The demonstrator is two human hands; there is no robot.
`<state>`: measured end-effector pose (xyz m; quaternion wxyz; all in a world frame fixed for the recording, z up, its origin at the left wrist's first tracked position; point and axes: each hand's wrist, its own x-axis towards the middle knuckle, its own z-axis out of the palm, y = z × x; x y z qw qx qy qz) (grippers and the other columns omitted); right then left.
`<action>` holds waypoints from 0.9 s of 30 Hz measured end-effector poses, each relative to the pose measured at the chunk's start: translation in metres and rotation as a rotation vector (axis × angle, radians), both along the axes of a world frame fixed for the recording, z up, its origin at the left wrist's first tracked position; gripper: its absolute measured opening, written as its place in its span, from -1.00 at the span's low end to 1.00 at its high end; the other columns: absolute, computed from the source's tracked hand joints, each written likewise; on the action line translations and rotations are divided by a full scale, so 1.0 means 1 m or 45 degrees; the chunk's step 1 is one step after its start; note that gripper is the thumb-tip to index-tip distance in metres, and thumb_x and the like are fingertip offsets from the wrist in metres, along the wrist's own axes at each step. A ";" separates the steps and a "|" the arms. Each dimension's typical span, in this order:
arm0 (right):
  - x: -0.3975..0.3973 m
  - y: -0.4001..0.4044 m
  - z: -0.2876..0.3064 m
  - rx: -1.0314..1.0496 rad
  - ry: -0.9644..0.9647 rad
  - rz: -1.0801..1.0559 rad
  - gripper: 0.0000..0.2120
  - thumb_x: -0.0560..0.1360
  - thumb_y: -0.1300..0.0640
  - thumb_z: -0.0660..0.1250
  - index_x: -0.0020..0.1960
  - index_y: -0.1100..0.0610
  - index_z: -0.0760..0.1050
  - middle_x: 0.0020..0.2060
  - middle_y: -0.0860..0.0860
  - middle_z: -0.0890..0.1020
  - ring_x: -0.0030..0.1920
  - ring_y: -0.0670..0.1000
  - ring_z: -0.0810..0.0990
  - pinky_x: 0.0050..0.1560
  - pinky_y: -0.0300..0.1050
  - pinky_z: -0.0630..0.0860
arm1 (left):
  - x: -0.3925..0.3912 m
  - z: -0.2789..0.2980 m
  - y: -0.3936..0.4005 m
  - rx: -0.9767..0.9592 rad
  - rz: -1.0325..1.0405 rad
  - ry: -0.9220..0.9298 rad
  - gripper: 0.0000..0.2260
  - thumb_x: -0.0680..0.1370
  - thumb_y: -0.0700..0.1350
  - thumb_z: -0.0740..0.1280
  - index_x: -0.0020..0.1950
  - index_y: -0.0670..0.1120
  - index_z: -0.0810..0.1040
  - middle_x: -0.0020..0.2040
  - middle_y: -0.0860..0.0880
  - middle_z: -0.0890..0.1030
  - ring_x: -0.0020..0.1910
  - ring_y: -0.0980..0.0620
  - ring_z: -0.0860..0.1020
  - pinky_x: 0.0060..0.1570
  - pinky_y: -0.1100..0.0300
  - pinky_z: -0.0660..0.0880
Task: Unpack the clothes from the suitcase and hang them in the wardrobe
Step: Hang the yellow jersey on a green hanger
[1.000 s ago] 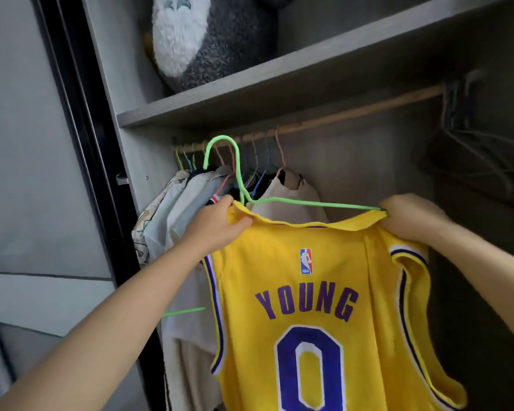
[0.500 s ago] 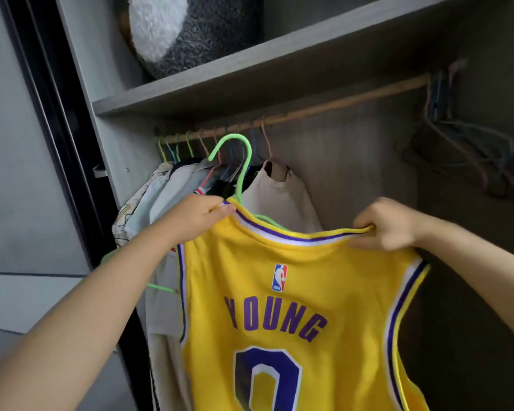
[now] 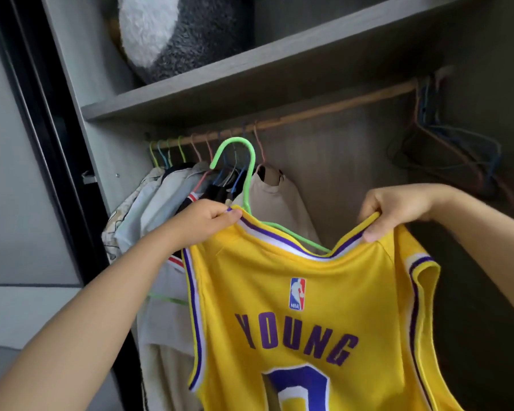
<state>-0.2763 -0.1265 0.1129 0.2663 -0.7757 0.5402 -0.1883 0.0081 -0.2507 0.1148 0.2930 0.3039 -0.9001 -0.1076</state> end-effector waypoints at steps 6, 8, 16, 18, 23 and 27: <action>0.018 0.000 -0.008 0.052 -0.157 0.210 -0.56 0.00 -0.32 0.52 -0.55 0.04 0.55 -0.59 -0.08 0.51 -0.54 -0.20 0.45 -0.46 -0.41 0.37 | -0.024 0.004 0.014 0.082 -0.210 0.137 -0.49 0.39 0.28 0.29 -0.38 -0.15 0.30 -0.45 -0.07 0.24 -0.45 0.04 0.24 -0.39 0.21 0.20; 0.021 0.004 -0.008 -0.033 -0.202 0.111 -0.62 0.06 -0.26 0.54 -0.51 0.03 0.54 -0.54 -0.09 0.50 -0.49 -0.19 0.43 -0.43 -0.37 0.37 | -0.027 0.002 0.014 0.032 -0.180 0.131 -0.59 0.50 0.14 0.24 -0.33 -0.17 0.33 -0.44 -0.08 0.23 -0.43 0.01 0.24 -0.38 0.19 0.21; 0.035 0.013 -0.029 -0.805 0.582 -0.917 -0.57 0.52 -0.11 0.20 0.30 0.09 0.37 -0.06 0.06 0.57 -0.09 0.06 0.55 -0.14 -0.10 0.50 | -0.025 -0.001 0.006 -0.022 -0.085 0.356 -0.58 0.57 -0.08 0.22 -0.46 -0.05 0.17 -0.50 0.05 0.20 -0.53 0.18 0.20 -0.47 0.28 0.16; 0.039 0.009 -0.036 -0.876 0.516 -0.938 -0.62 0.54 -0.09 0.17 0.24 0.13 0.43 -0.20 0.00 0.51 -0.24 -0.02 0.49 -0.32 -0.22 0.44 | -0.030 -0.004 0.008 -0.036 -0.121 0.367 -0.59 0.56 -0.11 0.23 -0.46 -0.05 0.19 -0.50 0.06 0.21 -0.58 0.18 0.24 -0.49 0.35 0.16; 0.045 -0.004 -0.028 -0.883 0.457 -0.848 -0.69 0.54 -0.07 0.19 0.02 0.16 0.51 -0.34 -0.04 0.47 -0.38 -0.11 0.44 -0.45 -0.31 0.34 | -0.042 -0.010 0.016 -0.063 -0.087 0.346 -0.60 0.57 -0.10 0.22 -0.45 -0.06 0.21 -0.50 0.05 0.24 -0.59 0.21 0.30 -0.54 0.43 0.20; 0.049 -0.001 -0.014 -0.904 0.477 -0.796 -0.71 0.53 -0.08 0.20 -0.27 0.09 0.39 -0.42 -0.05 0.42 -0.42 -0.11 0.40 -0.45 -0.27 0.33 | -0.043 -0.013 0.021 -0.187 -0.099 0.323 -0.62 0.58 -0.08 0.19 -0.43 -0.05 0.20 -0.50 0.03 0.23 -0.56 0.16 0.29 -0.49 0.35 0.20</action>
